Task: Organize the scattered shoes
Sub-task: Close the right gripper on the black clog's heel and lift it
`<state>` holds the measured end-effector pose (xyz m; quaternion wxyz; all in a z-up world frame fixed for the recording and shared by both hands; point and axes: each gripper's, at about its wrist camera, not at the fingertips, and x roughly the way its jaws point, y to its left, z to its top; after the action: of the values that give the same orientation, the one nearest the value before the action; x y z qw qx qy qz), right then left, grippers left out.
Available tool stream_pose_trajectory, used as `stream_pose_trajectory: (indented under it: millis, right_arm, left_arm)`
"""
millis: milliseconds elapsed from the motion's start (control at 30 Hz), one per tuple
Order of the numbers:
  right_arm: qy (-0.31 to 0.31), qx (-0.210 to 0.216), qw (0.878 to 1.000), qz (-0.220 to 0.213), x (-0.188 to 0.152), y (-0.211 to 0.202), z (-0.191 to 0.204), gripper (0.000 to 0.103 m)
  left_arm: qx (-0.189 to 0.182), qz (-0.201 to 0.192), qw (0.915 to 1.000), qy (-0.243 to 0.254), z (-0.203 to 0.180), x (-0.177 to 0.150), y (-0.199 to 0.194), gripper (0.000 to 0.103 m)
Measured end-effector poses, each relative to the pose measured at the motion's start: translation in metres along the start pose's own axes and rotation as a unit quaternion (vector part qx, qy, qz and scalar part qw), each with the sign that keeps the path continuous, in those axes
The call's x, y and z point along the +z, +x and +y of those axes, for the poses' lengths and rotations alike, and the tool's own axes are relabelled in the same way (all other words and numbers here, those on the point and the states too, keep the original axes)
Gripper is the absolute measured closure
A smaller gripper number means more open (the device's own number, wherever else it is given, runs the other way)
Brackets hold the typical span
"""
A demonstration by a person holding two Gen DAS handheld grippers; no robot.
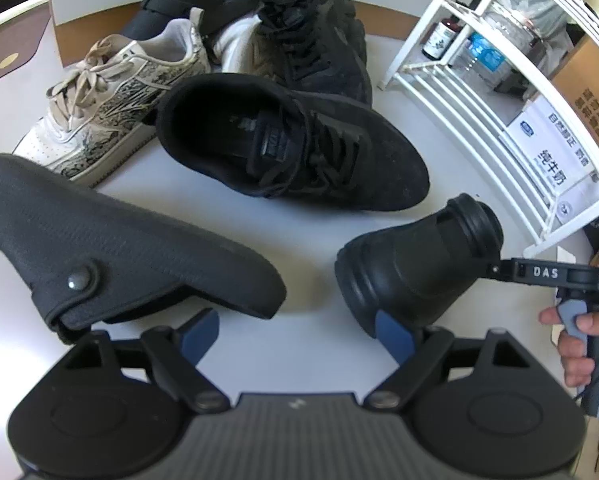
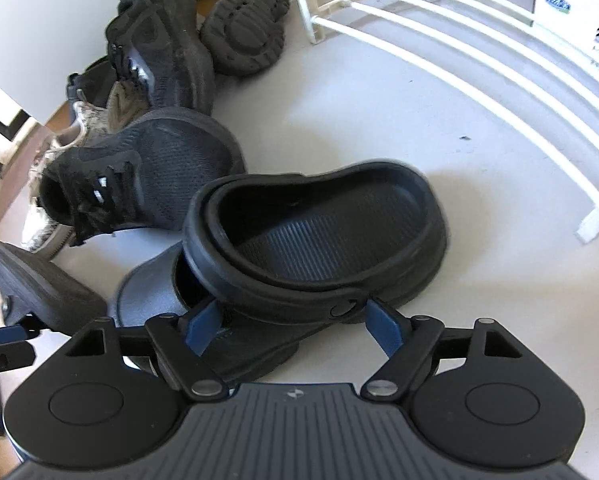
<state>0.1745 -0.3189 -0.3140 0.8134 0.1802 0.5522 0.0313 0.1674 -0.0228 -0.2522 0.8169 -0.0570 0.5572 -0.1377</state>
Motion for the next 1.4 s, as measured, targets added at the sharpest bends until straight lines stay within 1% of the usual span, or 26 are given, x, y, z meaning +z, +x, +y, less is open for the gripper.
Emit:
stream_pose_trajectory:
  millis: [67, 167, 233, 267, 333, 367, 400, 600, 767, 833, 867, 967, 1067, 1100, 1233, 1333, 1400]
  right_arm:
    - [0.013, 0.003, 1.000, 0.008, -0.002, 0.000, -0.001, 0.014]
    - [0.049, 0.011, 0.998, 0.029, -0.005, 0.004, -0.005, 0.015]
    - [0.078, 0.028, 0.996, 0.044, -0.006, 0.008, -0.009, 0.021]
    - [0.080, 0.037, 0.995, 0.042, -0.005, 0.008, -0.009, 0.025]
    - [0.071, 0.050, 0.996, 0.034, -0.003, 0.006, -0.008, 0.036]
    - [0.066, 0.054, 0.996, 0.031, -0.002, 0.006, -0.007, 0.046]
    - [0.063, 0.056, 0.996, 0.032, -0.001, 0.005, -0.005, 0.051]
    - [0.063, 0.048, 0.997, 0.026, 0.002, -0.003, -0.007, 0.072]
    - [0.071, 0.021, 0.997, 0.019, 0.006, -0.009, -0.011, 0.070]
    - [0.083, 0.020, 0.996, 0.027, 0.007, -0.007, -0.010, 0.063]
    - [0.088, 0.022, 0.995, 0.031, 0.007, -0.006, -0.010, 0.053]
    - [0.097, 0.022, 0.995, 0.021, 0.008, -0.001, -0.009, 0.042]
    - [0.103, 0.024, 0.994, 0.018, 0.009, 0.002, -0.009, 0.044]
    - [0.098, 0.023, 0.995, 0.018, 0.009, 0.003, -0.009, 0.054]
    - [0.068, 0.018, 0.997, 0.016, 0.009, 0.001, -0.008, 0.060]
    - [0.043, 0.009, 0.999, 0.011, 0.010, -0.005, -0.010, 0.066]
    - [0.029, 0.001, 1.000, 0.005, 0.011, -0.010, -0.012, 0.073]
  left_arm:
    - [-0.001, 0.002, 1.0000, 0.001, -0.001, 0.000, 0.002, 0.015]
    - [-0.001, 0.004, 1.0000, 0.003, -0.002, -0.001, 0.003, 0.015]
    - [0.000, 0.003, 1.0000, 0.005, -0.003, -0.003, 0.003, 0.015]
    - [0.001, 0.001, 1.0000, 0.006, -0.003, -0.003, 0.002, 0.015]
    - [0.001, -0.006, 1.0000, 0.007, -0.003, -0.004, 0.000, 0.015]
    - [0.000, -0.007, 0.9999, 0.008, -0.003, -0.004, -0.001, 0.015]
    - [-0.001, -0.007, 1.0000, 0.007, -0.002, -0.004, -0.001, 0.015]
    - [0.000, -0.005, 1.0000, 0.002, 0.000, -0.005, -0.001, 0.015]
    - [0.000, -0.002, 1.0000, 0.001, 0.001, -0.006, -0.001, 0.015]
    - [0.000, -0.003, 1.0000, 0.001, 0.000, -0.005, -0.001, 0.015]
    - [0.000, -0.003, 1.0000, 0.001, 0.000, -0.005, -0.001, 0.015]
    - [0.000, -0.002, 1.0000, 0.000, 0.000, -0.006, -0.001, 0.015]
    - [0.000, 0.000, 1.0000, -0.001, 0.001, -0.007, 0.000, 0.015]
    - [0.000, 0.001, 1.0000, -0.002, 0.002, -0.007, 0.000, 0.015]
    - [0.001, 0.003, 1.0000, -0.004, 0.003, -0.009, 0.001, 0.015]
    - [0.001, 0.004, 1.0000, -0.004, 0.003, -0.010, 0.001, 0.015]
    - [0.001, 0.004, 1.0000, -0.003, 0.003, -0.010, 0.001, 0.015]
